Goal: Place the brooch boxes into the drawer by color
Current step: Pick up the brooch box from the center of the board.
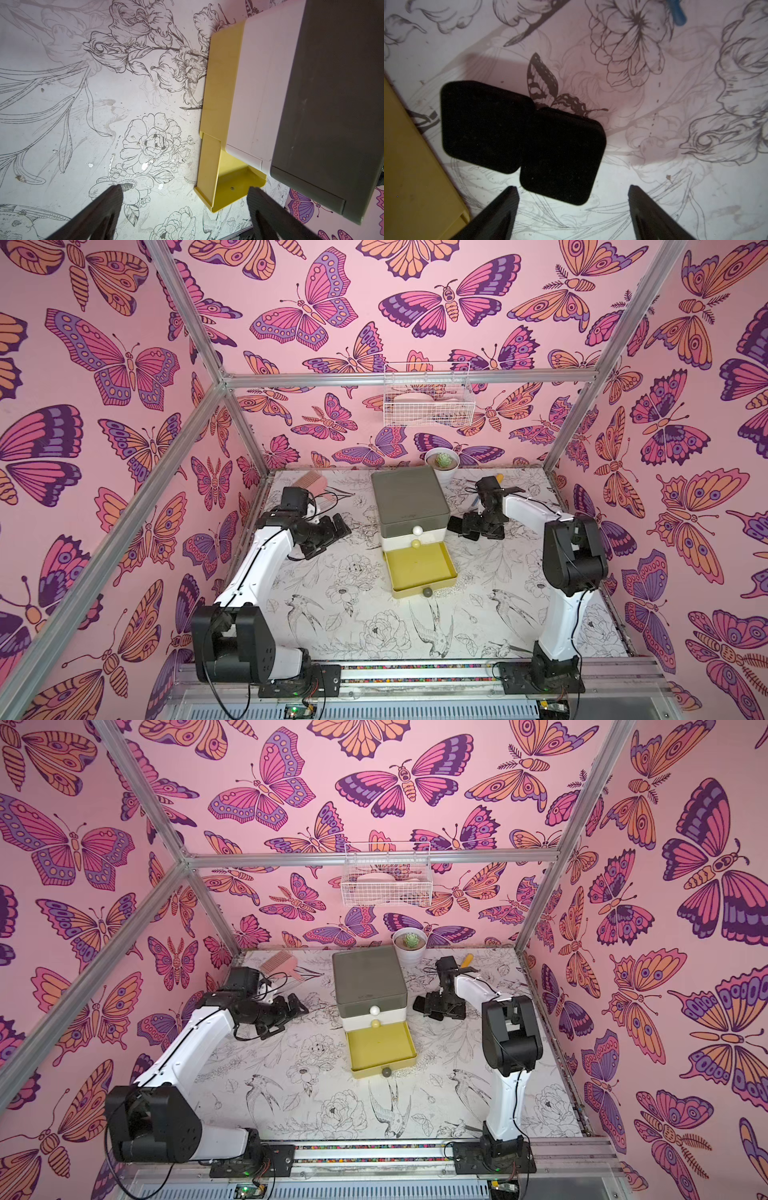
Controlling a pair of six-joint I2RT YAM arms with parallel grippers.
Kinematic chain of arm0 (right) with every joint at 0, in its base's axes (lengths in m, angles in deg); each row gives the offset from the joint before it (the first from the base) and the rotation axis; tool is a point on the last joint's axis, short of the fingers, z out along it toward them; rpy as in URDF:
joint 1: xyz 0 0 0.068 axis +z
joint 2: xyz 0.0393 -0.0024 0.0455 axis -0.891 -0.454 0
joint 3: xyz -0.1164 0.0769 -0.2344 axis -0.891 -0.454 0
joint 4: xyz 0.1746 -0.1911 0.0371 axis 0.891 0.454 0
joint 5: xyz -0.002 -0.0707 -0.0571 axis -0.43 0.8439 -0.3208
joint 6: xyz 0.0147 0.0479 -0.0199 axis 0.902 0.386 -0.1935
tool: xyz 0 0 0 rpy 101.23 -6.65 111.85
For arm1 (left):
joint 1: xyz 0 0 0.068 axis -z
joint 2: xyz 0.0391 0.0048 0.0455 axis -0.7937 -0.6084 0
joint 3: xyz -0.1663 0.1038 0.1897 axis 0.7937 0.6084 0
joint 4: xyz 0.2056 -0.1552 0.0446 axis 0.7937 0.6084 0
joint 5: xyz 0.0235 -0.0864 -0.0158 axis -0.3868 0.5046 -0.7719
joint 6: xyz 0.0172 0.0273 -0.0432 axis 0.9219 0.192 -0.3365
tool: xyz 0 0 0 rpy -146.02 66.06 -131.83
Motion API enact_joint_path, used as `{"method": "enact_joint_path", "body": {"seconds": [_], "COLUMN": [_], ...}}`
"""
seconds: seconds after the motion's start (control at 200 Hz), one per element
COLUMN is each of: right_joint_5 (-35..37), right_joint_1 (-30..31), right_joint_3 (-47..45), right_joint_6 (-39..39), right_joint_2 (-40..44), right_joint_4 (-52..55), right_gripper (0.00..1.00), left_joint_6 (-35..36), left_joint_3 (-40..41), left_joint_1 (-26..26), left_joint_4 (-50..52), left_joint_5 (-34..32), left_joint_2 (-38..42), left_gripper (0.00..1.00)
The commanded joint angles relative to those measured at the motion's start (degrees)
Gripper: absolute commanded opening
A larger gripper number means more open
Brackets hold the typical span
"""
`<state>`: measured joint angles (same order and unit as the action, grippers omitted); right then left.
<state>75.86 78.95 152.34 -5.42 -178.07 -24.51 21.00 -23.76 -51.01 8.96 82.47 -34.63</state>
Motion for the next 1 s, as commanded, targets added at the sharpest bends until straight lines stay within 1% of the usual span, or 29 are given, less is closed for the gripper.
{"method": "enact_joint_path", "body": {"seconds": [0.0, 0.19, 0.326, 0.521, 0.601, 0.686, 0.992], "right_joint_5": [1.1, 1.9, 2.3, 2.9, 3.3, 4.1, 5.7], "right_joint_1": [0.8, 1.3, 1.3, 1.3, 1.3, 1.3, 0.5], "right_joint_3": [3.0, 4.3, 4.8, 3.9, 3.7, 3.2, 0.4], "right_joint_6": [-1.0, -1.2, -1.0, -0.8, -1.2, -1.7, -3.4], "right_joint_2": [-1.6, -3.3, -4.5, -4.1, -3.9, -3.5, -1.5], "right_joint_4": [1.1, 1.3, 2.1, 2.2, 2.5, 2.9, 3.5], "right_gripper": [0.85, 0.80, 0.71, 0.65, 0.65, 0.67, 0.71], "left_joint_6": [0.7, 0.7, 0.9, 1.0, 1.0, 1.1, 1.2], "left_joint_3": [0.1, 0.0, 0.1, 0.0, 0.1, 0.1, -0.1], "left_joint_1": [-0.3, -0.3, -0.4, -0.5, -0.5, -0.5, -0.6], "left_joint_4": [0.9, 0.9, 0.9, 1.0, 1.1, 1.0, 1.1], "left_joint_5": [-0.2, -0.4, -0.4, -0.2, -0.2, -0.3, -0.1], "left_joint_2": [0.4, 0.2, 0.3, 0.1, 0.2, 0.3, 0.1], "left_gripper": [1.00, 1.00, 1.00, 1.00, 1.00, 1.00, 1.00]}}
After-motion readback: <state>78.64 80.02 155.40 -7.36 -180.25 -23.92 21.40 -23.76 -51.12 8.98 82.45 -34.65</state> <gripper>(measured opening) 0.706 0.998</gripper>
